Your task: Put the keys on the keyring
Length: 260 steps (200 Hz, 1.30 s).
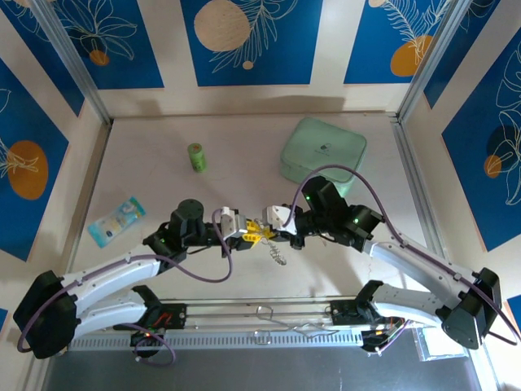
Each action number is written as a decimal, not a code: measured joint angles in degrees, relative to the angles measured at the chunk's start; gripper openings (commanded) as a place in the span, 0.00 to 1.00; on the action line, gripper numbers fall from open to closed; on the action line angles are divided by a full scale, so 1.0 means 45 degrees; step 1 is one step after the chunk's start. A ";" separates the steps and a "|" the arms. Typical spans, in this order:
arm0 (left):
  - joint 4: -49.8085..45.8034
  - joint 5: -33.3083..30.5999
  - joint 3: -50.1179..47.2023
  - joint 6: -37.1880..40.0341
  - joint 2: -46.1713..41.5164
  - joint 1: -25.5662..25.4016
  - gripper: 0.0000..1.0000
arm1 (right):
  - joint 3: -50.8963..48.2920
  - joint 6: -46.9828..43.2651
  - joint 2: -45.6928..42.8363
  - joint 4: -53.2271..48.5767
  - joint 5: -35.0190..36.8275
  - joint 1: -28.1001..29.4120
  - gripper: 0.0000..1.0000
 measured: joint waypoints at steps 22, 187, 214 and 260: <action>-0.0529 0.0019 0.0267 0.0330 0.0151 -0.0005 0.18 | 0.0355 -0.0301 0.0359 -0.0500 0.0408 0.0335 0.00; 0.2535 0.0155 -0.1093 -0.0976 0.0024 -0.0053 0.00 | -0.1719 0.2035 -0.0879 0.2171 -0.2142 -0.0971 0.25; 0.3259 0.0306 -0.1243 -0.1370 0.0214 -0.0053 0.00 | -0.1719 0.2210 -0.0665 0.2501 -0.2127 -0.0957 0.15; 0.3565 0.0321 -0.1384 -0.1627 0.0282 -0.0053 0.14 | -0.1715 0.2200 -0.0573 0.2633 -0.2093 -0.0933 0.00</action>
